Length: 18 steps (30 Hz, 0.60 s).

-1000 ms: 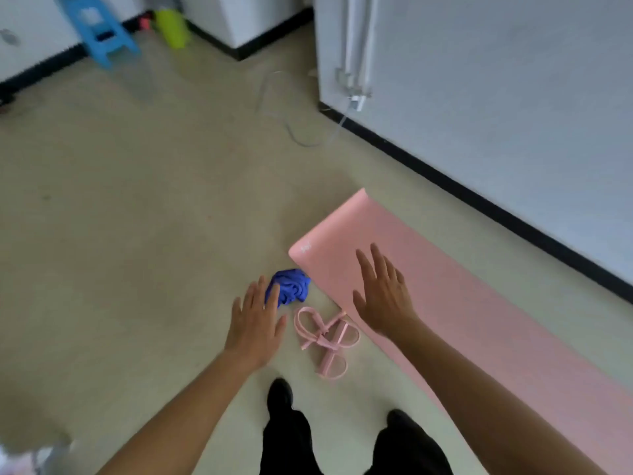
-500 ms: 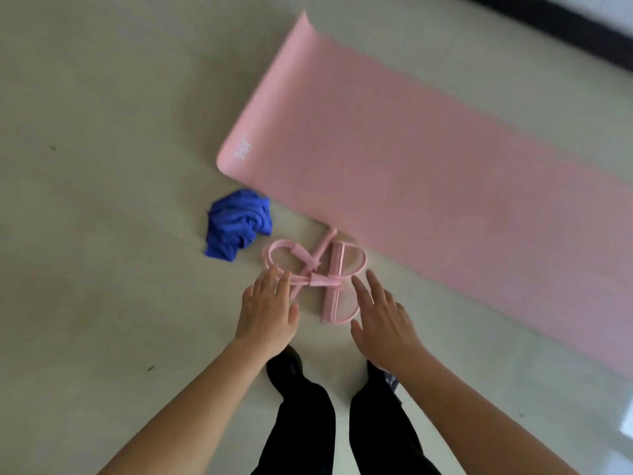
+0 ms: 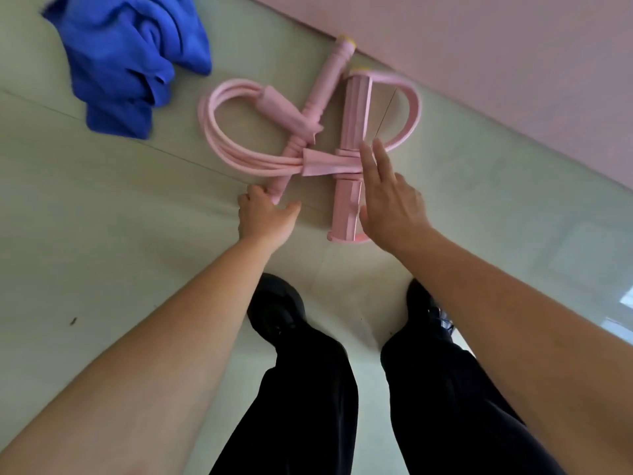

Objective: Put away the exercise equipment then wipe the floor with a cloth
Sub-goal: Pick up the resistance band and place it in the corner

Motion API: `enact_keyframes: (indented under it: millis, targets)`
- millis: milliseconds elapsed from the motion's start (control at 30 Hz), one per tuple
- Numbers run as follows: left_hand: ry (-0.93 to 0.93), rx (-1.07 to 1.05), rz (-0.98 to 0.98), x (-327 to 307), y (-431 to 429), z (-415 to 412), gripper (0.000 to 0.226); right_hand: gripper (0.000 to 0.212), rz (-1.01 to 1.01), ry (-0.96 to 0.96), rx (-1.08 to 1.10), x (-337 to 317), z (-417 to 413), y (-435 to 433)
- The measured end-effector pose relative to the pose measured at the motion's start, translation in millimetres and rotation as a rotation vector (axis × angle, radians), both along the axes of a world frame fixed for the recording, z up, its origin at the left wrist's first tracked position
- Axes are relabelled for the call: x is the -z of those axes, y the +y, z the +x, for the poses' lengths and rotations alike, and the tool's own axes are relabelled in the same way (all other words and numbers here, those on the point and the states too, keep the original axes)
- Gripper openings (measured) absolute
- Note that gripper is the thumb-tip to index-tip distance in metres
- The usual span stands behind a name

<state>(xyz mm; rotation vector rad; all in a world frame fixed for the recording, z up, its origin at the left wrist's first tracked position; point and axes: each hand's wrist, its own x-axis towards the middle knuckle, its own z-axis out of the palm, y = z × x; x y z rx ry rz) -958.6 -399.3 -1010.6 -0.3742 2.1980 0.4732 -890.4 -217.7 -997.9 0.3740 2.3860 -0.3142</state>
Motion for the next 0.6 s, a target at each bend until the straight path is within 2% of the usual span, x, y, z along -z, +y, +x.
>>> enact_keyframes:
  millis: [67,200,267,400,533,600]
  targets:
    - [0.044,-0.001,0.024,20,0,-1,0.05,0.092,0.047,0.035,-0.006,21,-1,-1]
    - [0.036,0.066,0.001,20,2,3,0.035,0.056,0.051,0.071,0.056,22,1,-4]
    - [0.032,0.132,0.006,3,-1,10,0.036,0.057,-0.019,0.06,0.095,9,9,-6]
    - [0.023,0.126,0.107,-41,0,9,0.031,0.079,-0.155,-0.057,0.208,-31,10,-1]
    - [0.025,-0.003,0.228,-73,1,11,0.026,0.052,-0.291,-0.123,0.327,-55,15,10]
    - [0.046,-0.004,0.261,-85,3,18,0.026,0.053,-0.342,-0.145,0.411,-64,22,14]
